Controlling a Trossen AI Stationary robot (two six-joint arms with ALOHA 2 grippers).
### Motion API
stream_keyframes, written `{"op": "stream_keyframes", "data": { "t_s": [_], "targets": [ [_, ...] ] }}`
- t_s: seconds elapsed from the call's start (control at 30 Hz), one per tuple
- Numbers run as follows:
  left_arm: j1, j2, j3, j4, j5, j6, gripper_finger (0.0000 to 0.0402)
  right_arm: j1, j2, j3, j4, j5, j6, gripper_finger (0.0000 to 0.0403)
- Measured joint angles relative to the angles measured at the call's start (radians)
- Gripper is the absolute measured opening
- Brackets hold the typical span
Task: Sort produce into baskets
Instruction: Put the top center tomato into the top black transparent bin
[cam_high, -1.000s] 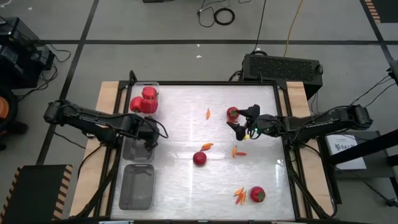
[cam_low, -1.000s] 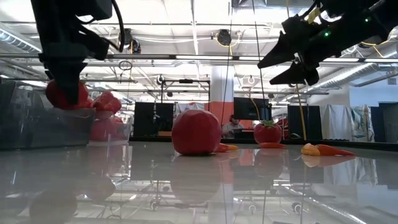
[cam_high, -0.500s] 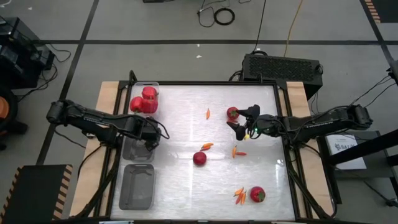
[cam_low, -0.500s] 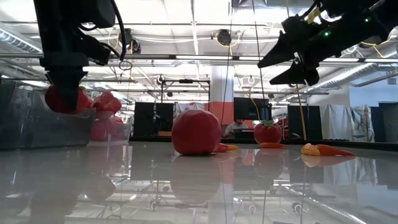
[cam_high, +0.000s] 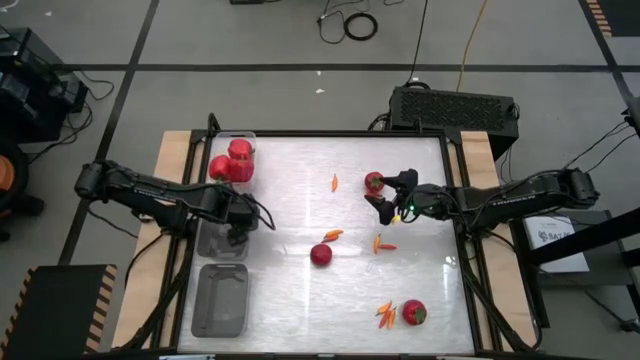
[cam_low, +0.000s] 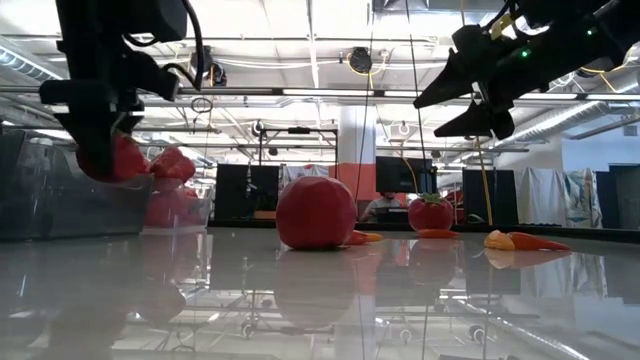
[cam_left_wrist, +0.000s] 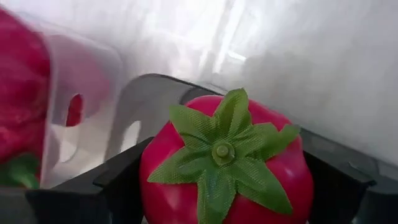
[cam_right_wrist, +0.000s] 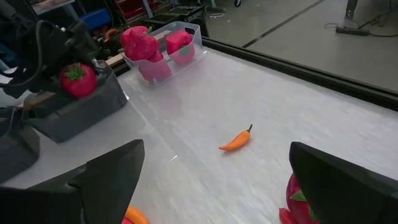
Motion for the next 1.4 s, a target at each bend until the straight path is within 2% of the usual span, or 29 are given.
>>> {"op": "stream_keyframes", "data": {
  "t_s": [0.1, 0.53, 0.87, 1.1, 1.2, 1.4],
  "targets": [
    [0.0, 0.0, 0.0, -0.006, 0.036, 0.078, 0.0329, 0.0, 0.0, 0.0, 0.0, 0.0, 0.0, 0.0393],
    [0.014, 0.0, -0.001, -0.004, 0.04, 0.071, 0.0329, 0.0, 0.0, 0.0, 0.0, 0.0, -0.003, 0.0393],
    [0.052, 0.0, -0.002, -0.03, 0.092, 0.077, 0.033, 0.0, 0.0, 0.0, 0.0, 0.0, -0.007, 0.0393],
    [0.09, 0.0, -0.002, -0.033, 0.11, 0.088, 0.0373, 0.0, 0.0, 0.0, 0.0, 0.0, -0.007, 0.0393],
    [0.096, 0.0, -0.002, -0.041, 0.112, 0.152, 0.0392, 0.0, 0.0, 0.0, 0.0, 0.0, -0.005, 0.0393],
    [0.1, 0.0, 0.036, -0.089, 0.121, 0.158, 0.0398, 0.0, 0.0, 0.0, 0.0, 0.0, -0.005, 0.0393]
  ]
}}
